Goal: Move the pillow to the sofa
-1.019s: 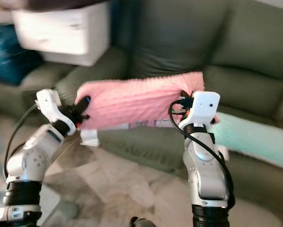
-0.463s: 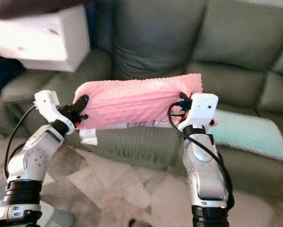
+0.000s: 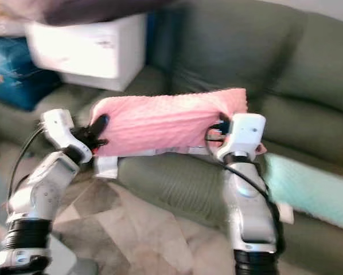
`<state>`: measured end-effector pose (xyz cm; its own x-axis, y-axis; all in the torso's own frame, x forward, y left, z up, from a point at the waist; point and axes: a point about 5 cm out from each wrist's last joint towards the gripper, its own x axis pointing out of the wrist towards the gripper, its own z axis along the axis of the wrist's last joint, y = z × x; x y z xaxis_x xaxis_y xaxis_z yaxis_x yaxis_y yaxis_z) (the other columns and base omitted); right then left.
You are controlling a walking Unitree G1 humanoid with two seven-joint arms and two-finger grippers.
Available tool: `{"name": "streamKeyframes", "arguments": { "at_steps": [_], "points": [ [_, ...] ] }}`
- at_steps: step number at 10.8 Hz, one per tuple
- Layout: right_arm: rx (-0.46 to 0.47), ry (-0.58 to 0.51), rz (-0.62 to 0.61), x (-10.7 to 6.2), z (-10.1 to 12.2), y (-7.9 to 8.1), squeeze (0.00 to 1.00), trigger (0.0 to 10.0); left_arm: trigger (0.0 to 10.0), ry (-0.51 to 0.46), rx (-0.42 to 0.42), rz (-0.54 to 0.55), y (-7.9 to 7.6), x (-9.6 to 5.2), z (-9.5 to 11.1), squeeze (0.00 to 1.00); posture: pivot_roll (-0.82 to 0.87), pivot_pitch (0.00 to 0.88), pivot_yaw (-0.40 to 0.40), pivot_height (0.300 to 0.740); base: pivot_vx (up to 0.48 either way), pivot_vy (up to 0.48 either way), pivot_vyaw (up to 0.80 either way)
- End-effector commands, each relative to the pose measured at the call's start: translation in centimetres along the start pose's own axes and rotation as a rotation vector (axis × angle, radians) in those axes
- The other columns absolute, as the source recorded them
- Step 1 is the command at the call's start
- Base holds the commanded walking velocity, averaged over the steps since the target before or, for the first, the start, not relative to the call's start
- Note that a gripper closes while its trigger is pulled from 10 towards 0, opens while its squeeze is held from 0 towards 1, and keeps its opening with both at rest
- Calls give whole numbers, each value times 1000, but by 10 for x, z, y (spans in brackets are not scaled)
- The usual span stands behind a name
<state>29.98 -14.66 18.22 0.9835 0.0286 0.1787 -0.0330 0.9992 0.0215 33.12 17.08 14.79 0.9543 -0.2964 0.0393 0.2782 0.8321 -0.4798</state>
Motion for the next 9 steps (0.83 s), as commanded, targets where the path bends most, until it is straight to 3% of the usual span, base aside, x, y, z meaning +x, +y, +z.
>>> {"name": "streamKeyframes", "arguments": {
  "at_steps": [1,3,7,9],
  "points": [
    [-26,-32,-51,-1,7,-15,0,10000,10000,-2,-1,-54,-14,6,-2,0,-108,90,-58,740,469,0,0],
    [-29,-30,-51,-2,7,-15,0,10000,10000,1,-12,-55,-16,6,-4,0,-108,90,-59,740,469,0,0],
    [-28,-12,-60,-3,4,-15,0,10000,10000,28,-34,-41,-16,6,-7,0,-110,95,-58,740,0,0,0],
    [-19,5,-67,-3,2,-17,0,10000,10000,31,-36,-13,-13,8,-5,0,-113,101,-58,740,0,0,-794]
  ]
}}
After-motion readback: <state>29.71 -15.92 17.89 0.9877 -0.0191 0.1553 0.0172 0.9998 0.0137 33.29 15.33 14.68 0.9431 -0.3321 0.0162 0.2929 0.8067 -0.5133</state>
